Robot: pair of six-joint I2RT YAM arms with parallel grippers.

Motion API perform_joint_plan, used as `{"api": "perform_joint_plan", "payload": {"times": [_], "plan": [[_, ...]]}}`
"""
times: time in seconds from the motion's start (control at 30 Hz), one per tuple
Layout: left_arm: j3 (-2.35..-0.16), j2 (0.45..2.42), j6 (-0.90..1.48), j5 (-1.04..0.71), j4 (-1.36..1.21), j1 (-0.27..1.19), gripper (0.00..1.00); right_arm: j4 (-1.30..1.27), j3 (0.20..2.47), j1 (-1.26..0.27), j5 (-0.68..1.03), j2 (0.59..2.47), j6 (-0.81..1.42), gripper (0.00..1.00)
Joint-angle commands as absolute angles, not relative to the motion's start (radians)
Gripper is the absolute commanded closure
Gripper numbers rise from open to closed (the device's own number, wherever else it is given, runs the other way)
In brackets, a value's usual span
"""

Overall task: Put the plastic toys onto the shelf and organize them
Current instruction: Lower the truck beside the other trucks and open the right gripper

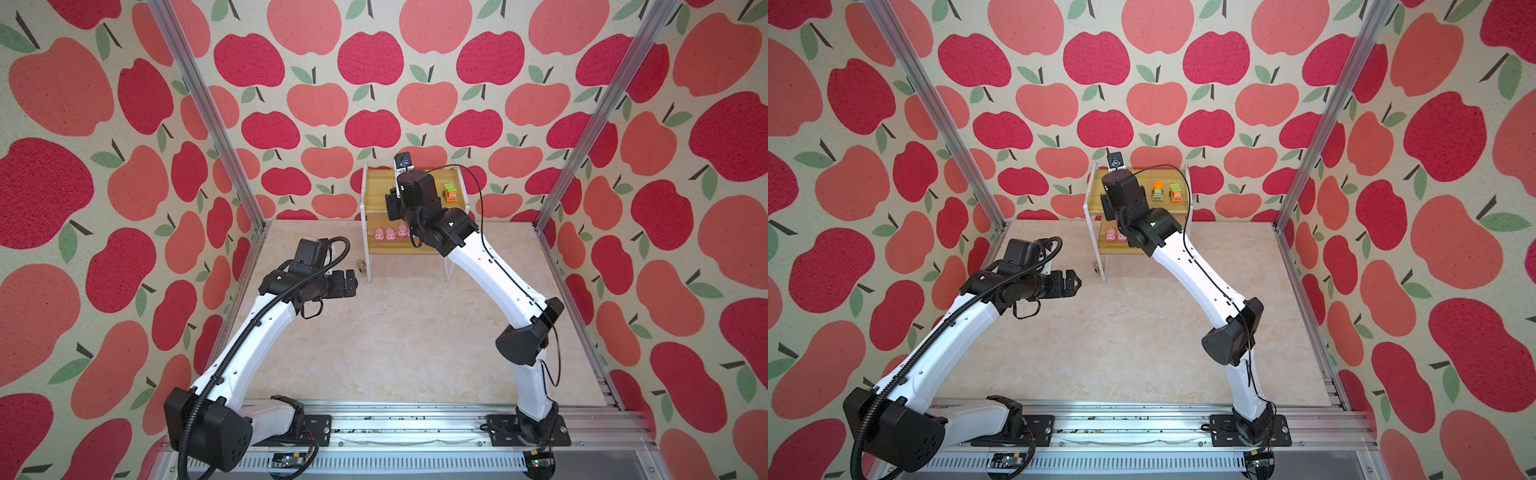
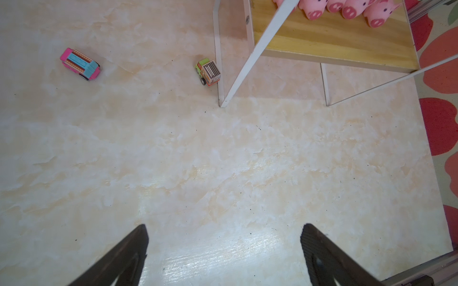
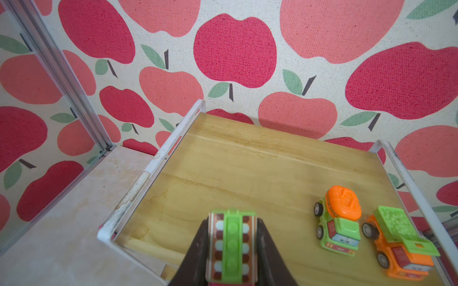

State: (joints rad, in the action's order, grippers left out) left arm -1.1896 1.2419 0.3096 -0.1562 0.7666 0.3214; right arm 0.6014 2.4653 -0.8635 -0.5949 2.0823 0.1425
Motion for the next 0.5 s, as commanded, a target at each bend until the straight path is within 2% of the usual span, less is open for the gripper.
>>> {"api": "perform_joint_plan", "payload": {"times": [0.0, 0.47], "plan": [[-1.169, 1.233, 0.278, -0.156, 0.741, 0.325, 0.02, 0.661, 2.601, -0.843, -0.664, 2.136, 0.126, 0.79], [-1.131, 1.217, 0.285, -0.175, 0.710, 0.324, 0.02, 0.675, 2.628, -0.770, -0.651, 2.193, 0.184, 0.77]]}}
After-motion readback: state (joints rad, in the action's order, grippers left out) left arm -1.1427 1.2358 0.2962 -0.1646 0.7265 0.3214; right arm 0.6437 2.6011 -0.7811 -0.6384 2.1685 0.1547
